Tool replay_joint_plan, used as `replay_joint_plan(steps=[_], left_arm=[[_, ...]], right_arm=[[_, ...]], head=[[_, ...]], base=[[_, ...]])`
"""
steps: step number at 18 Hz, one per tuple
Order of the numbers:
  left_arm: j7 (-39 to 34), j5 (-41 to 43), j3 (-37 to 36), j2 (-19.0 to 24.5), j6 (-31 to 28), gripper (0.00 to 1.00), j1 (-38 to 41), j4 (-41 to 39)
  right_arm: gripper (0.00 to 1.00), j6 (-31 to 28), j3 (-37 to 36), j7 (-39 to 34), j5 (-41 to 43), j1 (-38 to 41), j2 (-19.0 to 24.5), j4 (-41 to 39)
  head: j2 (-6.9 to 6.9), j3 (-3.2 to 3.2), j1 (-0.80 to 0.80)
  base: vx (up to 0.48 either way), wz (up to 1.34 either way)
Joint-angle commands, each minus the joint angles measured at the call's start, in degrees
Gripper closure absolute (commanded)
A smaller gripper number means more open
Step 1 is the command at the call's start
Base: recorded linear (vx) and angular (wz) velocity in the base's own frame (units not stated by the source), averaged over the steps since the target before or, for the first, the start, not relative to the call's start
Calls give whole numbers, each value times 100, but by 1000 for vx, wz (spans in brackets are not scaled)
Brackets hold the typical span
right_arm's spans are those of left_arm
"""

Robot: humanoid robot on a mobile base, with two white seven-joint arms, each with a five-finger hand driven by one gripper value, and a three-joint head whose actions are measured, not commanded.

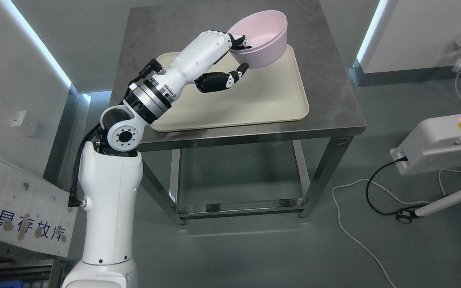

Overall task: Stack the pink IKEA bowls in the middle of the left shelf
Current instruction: 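Lift the stacked pink bowls off the tray with the left hand, then hold the stacked bowls up while turning toward the blue bins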

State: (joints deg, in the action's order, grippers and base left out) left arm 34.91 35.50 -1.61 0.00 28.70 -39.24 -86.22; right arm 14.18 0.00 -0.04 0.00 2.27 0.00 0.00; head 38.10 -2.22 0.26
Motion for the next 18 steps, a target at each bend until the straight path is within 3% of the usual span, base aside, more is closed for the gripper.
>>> replay_joint_plan(steps=[1, 18], left_arm=[[7, -105, 407, 100, -5, 93, -13, -326], [7, -201, 486, 100, -67, 92, -13, -247]], right_arm=[[0, -3, -26, 4, 9, 1, -100, -100], [0, -3, -26, 4, 9, 1, -100, -100]], head=[[0, 0, 0], [0, 0, 0]], base=[[-207, 100], [-265, -61]])
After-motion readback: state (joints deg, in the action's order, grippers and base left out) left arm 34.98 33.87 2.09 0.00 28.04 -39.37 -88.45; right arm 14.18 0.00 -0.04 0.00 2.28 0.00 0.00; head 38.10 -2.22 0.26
